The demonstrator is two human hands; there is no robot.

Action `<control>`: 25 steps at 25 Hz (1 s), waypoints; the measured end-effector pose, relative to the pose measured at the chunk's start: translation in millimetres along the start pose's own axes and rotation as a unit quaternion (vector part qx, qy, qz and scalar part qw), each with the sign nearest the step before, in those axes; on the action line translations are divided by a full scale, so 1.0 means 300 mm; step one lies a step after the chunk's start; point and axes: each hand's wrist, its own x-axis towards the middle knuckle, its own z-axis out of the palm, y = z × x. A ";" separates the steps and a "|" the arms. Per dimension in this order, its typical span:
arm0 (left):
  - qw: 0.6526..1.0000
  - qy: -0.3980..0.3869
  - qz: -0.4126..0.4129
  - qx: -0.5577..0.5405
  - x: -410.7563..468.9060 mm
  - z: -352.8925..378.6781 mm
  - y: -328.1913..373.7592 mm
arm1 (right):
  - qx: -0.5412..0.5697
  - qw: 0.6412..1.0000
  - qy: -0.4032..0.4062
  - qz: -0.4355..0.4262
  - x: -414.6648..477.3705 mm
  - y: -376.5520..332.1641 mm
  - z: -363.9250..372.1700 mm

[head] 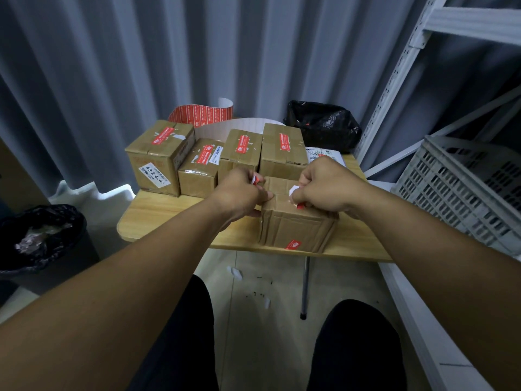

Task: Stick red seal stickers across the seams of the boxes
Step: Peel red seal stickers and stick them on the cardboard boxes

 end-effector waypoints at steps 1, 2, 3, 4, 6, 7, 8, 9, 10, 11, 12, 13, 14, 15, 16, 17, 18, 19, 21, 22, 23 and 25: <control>1.000 0.002 0.002 0.002 -0.002 0.001 0.002 | 0.008 1.000 -0.002 0.003 -0.001 -0.001 -0.002; 1.000 0.004 0.003 0.004 -0.005 0.003 0.003 | 0.015 1.000 -0.004 0.003 -0.002 -0.001 -0.002; 1.000 0.005 0.004 0.005 -0.005 0.003 0.003 | 0.020 1.000 -0.005 0.004 -0.002 -0.002 -0.002; 1.000 0.005 0.004 0.004 -0.006 0.003 0.003 | 0.023 1.000 -0.006 0.004 -0.001 -0.001 -0.003; 1.000 0.004 0.004 0.004 -0.006 0.002 0.004 | 0.036 0.999 -0.009 0.004 0.002 0.001 -0.005; 1.000 0.004 0.005 0.003 -0.005 0.001 0.004 | 0.044 0.999 -0.011 0.005 0.003 0.001 -0.007; 1.000 0.003 0.005 0.003 -0.005 0.000 0.003 | 0.052 0.999 -0.012 0.006 0.003 0.001 -0.009; 1.000 0.002 0.005 0.002 -0.004 0.000 0.002 | 0.060 0.998 -0.014 0.006 0.001 0.001 -0.012; 1.000 0.001 0.005 0.002 -0.004 0.000 0.002 | 0.067 0.998 -0.016 0.006 -0.002 0.000 -0.016; 1.000 -0.001 0.005 0.001 -0.004 0.000 0.001 | 0.072 0.997 -0.020 0.006 -0.006 -0.003 -0.019; 1.000 -0.001 0.004 0.000 -0.005 0.000 0.000 | 0.077 0.997 -0.023 0.005 -0.009 -0.004 -0.021; 1.000 0.000 0.004 -0.002 -0.006 -0.001 0.000 | 0.082 0.996 -0.026 0.006 -0.011 -0.004 -0.023; 1.000 -0.001 0.003 -0.003 -0.007 -0.002 0.001 | 0.087 0.996 -0.028 0.008 -0.011 -0.003 -0.025; 1.000 -0.002 0.002 -0.002 -0.007 -0.004 0.001 | 0.090 0.995 -0.028 0.011 -0.013 -0.002 -0.025; 1.000 -0.003 0.000 0.001 -0.008 -0.004 0.002 | 0.093 0.995 -0.025 0.012 -0.014 0.000 -0.025; 1.000 -0.005 -0.001 0.004 -0.008 -0.004 0.004 | 0.096 0.995 -0.021 0.011 -0.015 0.000 -0.024; 1.000 -0.005 -0.002 0.006 -0.009 -0.004 0.006 | 0.099 0.995 -0.020 0.007 -0.015 0.001 -0.023; 1.000 -0.005 -0.003 0.008 -0.008 -0.003 0.006 | 0.102 0.994 -0.022 0.004 -0.015 0.000 -0.021; 1.000 -0.005 -0.003 0.008 -0.008 -0.003 0.007 | 0.102 0.995 -0.022 -0.001 -0.014 0.000 -0.018; 1.000 -0.005 -0.003 0.008 -0.008 -0.003 0.007 | 0.100 0.995 -0.020 -0.001 -0.012 0.003 -0.017; 1.000 -0.006 -0.003 0.007 -0.007 -0.003 0.006 | 0.098 0.995 -0.016 -0.001 -0.008 0.006 -0.016; 1.000 -0.008 -0.005 0.006 -0.004 -0.005 0.004 | 0.094 0.995 -0.011 0.000 -0.003 0.012 -0.017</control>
